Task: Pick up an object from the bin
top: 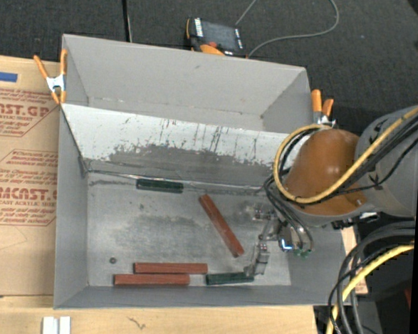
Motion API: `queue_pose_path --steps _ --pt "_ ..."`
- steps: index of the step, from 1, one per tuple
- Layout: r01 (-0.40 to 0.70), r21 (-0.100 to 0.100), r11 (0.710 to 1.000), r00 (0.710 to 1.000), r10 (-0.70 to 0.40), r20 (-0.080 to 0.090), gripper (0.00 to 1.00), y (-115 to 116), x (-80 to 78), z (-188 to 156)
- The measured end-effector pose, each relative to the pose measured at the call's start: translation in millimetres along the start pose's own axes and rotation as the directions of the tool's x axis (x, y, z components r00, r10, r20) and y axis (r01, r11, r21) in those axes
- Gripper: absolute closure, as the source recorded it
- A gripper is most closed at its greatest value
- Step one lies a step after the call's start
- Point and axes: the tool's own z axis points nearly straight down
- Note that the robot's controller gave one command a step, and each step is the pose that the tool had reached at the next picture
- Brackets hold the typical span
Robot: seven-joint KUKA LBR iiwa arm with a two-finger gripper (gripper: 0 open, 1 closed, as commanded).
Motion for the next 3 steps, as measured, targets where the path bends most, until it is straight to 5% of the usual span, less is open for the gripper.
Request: queue_pose_path --steps 1,2,3 --pt "-0.189 -0.001 0.982 0.982 0.189 -0.007 0.00 21.8 -12.3 46.3" --pt "-0.189 -0.002 0.982 0.982 0.189 -0.006 1.00 21.7 -12.8 45.3" --pt "-0.149 -0.004 0.989 0.989 0.149 0.004 1.00 35.0 -0.9 -181.2"
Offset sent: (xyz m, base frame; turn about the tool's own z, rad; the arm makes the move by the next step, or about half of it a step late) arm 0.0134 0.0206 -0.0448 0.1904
